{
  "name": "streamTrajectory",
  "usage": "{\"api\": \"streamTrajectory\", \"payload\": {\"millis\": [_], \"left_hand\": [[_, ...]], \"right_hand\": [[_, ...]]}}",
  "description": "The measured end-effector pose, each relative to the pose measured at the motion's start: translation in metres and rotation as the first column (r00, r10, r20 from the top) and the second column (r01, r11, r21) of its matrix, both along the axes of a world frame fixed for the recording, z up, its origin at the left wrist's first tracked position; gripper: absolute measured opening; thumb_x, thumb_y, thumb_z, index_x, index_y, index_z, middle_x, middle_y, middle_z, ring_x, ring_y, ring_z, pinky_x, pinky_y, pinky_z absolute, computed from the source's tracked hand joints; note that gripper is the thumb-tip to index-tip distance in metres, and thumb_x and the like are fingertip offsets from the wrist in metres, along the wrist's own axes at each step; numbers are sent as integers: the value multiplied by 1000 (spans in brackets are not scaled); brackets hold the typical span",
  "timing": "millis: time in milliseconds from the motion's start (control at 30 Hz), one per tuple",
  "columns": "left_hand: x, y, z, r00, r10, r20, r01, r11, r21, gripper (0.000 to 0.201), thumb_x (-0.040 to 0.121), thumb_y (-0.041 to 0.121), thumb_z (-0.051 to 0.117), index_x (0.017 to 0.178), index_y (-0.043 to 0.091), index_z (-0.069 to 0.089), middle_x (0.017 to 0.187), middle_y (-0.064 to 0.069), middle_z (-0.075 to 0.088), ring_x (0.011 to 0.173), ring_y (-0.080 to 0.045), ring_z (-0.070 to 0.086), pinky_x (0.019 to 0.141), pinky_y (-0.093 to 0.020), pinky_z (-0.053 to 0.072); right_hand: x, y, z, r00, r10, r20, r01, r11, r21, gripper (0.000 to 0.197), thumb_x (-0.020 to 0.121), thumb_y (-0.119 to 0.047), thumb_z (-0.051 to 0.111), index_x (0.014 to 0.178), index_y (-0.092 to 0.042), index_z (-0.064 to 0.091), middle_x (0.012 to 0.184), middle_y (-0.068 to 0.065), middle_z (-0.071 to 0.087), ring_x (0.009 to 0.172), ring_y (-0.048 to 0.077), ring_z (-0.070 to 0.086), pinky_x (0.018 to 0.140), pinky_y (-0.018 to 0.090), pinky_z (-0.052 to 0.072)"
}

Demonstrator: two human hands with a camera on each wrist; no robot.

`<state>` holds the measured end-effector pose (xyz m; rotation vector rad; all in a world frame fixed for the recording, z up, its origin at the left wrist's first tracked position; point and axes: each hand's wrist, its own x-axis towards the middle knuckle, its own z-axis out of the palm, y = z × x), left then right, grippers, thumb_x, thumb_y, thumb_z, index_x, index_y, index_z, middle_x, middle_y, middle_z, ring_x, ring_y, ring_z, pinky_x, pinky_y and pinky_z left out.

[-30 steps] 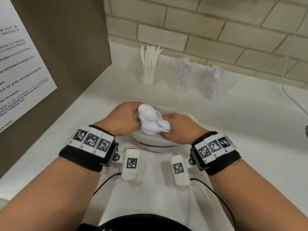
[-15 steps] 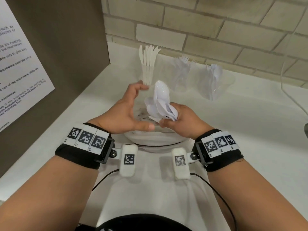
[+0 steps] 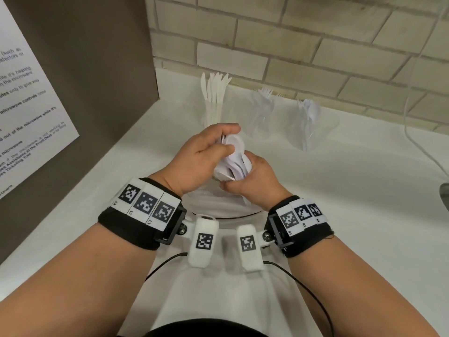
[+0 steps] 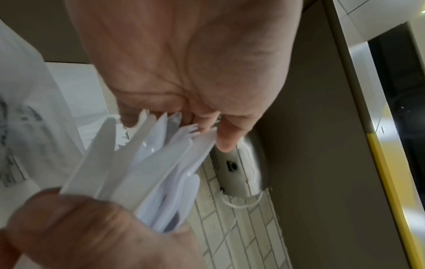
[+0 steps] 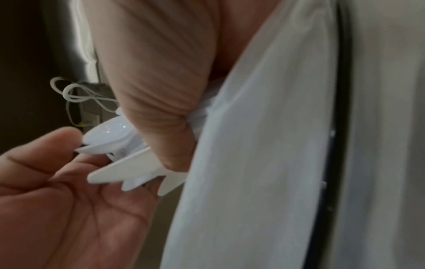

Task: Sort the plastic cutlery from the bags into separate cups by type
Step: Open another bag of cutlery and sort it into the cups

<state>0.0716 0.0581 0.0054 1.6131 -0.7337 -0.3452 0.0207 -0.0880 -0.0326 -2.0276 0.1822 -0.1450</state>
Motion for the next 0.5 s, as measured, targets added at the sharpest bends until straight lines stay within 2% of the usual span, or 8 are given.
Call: {"api": "streamTrajectory", "payload": {"millis": [67, 100, 133, 200, 267, 367, 433, 500], "left_hand": [[1, 6, 4, 1000, 12, 27, -12, 1000, -27, 40, 97, 27, 45, 137, 33, 43, 148, 11, 37, 136, -1, 33, 111, -13, 26], [3, 10, 6, 999, 51, 16, -50, 996, -71, 39, 99, 34, 39, 137, 41, 38, 150, 16, 32, 138, 1, 28, 111, -13, 24], [3, 13, 8, 993, 96, -64, -105, 983, -150, 38, 99, 42, 35, 137, 46, 36, 150, 18, 32, 139, -1, 28, 113, -19, 23], [6, 15, 8, 934, 91, -345, -215, 916, -340, 44, 99, 49, 29, 139, 36, 38, 149, 8, 38, 137, -13, 36, 115, -32, 25], [7, 13, 4, 855, 11, -518, -261, 873, -413, 54, 99, 50, 26, 139, 19, 43, 141, -4, 48, 131, -19, 45, 115, -38, 28], [2, 4, -3, 781, -41, -624, -234, 906, -353, 60, 96, 53, 32, 132, 8, 51, 131, -11, 58, 121, -21, 55, 111, -39, 35], [0, -1, -5, 749, -51, -661, -182, 943, -278, 61, 96, 54, 34, 128, 6, 55, 117, -10, 63, 106, -20, 60, 99, -36, 44], [-2, -5, -4, 693, -47, -719, -136, 971, -195, 62, 97, 54, 32, 127, 5, 56, 105, -13, 61, 98, -25, 59, 88, -38, 45]], "right_hand": [[1, -1, 4, 999, -36, 25, 35, 998, 48, 39, 62, -7, 83, 93, -19, 62, 84, -1, 68, 77, 18, 65, 80, 39, 55], [1, -2, 10, 997, -66, 50, 60, 991, 116, 38, 63, -6, 82, 95, -16, 63, 86, 1, 70, 81, 20, 67, 82, 42, 57], [1, -3, 17, 992, -92, 88, 70, 970, 232, 39, 64, -2, 80, 98, -12, 63, 88, 4, 72, 84, 22, 69, 82, 44, 57], [1, -7, 34, 976, -112, 185, 2, 859, 513, 40, 71, 5, 73, 108, 1, 59, 86, 13, 72, 79, 26, 71, 74, 41, 58], [3, -8, 52, 961, -112, 252, -86, 746, 660, 36, 78, 8, 66, 112, 5, 55, 78, 14, 69, 66, 25, 69, 68, 38, 57], [8, -4, 71, 950, -91, 298, -163, 670, 724, 27, 81, 5, 62, 107, 1, 57, 72, 9, 67, 59, 25, 68, 67, 43, 60], [11, 1, 80, 944, -74, 322, -202, 641, 740, 20, 81, 7, 61, 93, -9, 67, 73, 8, 66, 60, 24, 65, 66, 42, 58], [13, 6, 86, 933, -71, 353, -232, 630, 741, 29, 82, 9, 59, 79, -16, 73, 73, 7, 63, 61, 22, 62, 68, 40, 56]]}}
